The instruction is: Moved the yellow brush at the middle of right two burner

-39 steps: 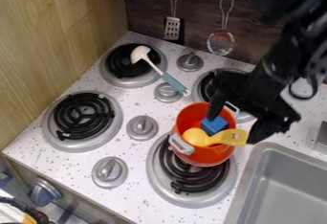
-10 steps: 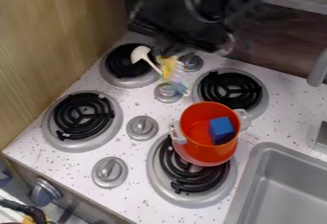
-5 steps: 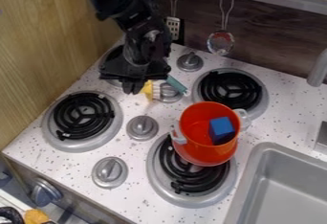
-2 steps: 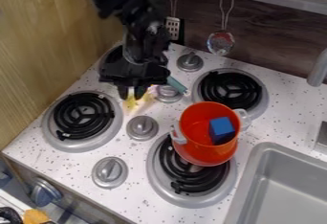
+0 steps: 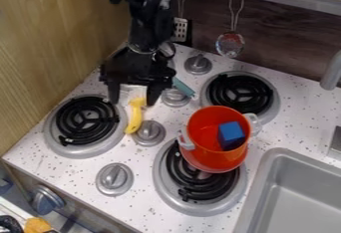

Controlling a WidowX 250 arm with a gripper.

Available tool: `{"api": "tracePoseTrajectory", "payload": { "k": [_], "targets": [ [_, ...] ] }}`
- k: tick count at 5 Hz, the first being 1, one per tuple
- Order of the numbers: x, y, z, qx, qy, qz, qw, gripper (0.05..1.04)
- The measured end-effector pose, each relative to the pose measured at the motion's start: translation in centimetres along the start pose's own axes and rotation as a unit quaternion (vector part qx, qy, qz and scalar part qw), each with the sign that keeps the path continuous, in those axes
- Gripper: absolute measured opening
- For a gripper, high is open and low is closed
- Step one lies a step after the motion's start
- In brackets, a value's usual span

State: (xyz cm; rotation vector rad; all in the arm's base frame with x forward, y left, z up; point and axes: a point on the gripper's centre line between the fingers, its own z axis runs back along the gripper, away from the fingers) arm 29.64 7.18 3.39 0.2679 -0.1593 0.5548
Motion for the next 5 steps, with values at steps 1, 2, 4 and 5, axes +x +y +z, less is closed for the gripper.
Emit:
{"api": "tracePoseTrajectory", "payload": {
  "k": [1, 2, 4, 5],
  "targets": [
    [-0.2, -0.2, 2.1, 0.004, 0.006, -0.025, 0.9997, 0.999],
    [-1.3, -0.8, 5.0, 0.035, 0.03, -0.055, 0.9974, 0.999],
    [-3.9, -4.3, 8.7, 0.025, 0.007, -0.139, 0.99, 0.999],
    [-4.1, -5.4, 10.0, -0.021, -0.017, -0.174, 0.9844, 0.999]
  ]
}}
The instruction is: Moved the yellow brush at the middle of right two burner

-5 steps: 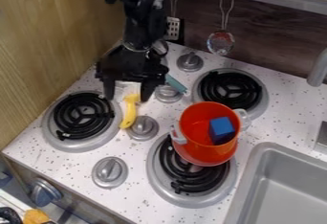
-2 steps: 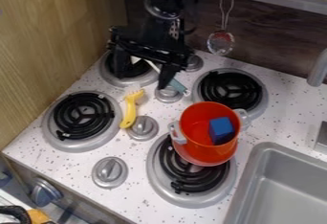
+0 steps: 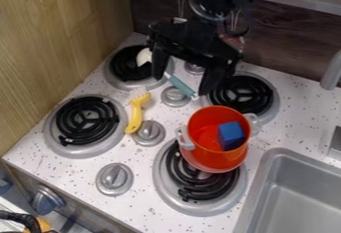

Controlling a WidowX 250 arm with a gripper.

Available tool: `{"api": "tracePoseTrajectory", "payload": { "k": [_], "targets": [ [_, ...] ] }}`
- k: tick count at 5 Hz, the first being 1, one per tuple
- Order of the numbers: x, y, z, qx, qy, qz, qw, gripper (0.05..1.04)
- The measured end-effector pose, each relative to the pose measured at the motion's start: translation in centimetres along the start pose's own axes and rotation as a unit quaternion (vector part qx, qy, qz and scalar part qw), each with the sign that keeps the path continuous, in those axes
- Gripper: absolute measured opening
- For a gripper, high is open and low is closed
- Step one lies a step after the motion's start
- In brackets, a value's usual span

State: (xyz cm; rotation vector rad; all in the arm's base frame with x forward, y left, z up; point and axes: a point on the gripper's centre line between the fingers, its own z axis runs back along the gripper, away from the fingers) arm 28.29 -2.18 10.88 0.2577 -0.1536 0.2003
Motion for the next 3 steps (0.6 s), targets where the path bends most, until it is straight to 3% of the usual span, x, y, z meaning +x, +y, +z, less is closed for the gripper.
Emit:
{"api": "tracePoseTrajectory", "payload": {
  "k": [1, 2, 3],
  "targets": [
    [1.1, -1.1, -0.3, -0.032, -0.031, -0.065, 0.9969, 0.999],
    [3.6, -0.6, -1.6, -0.046, -0.094, -0.083, 0.9909, 0.999],
    [5.6, 0.5, -3.5, -0.07, -0.091, -0.104, 0.9879, 0.999]
  ]
}}
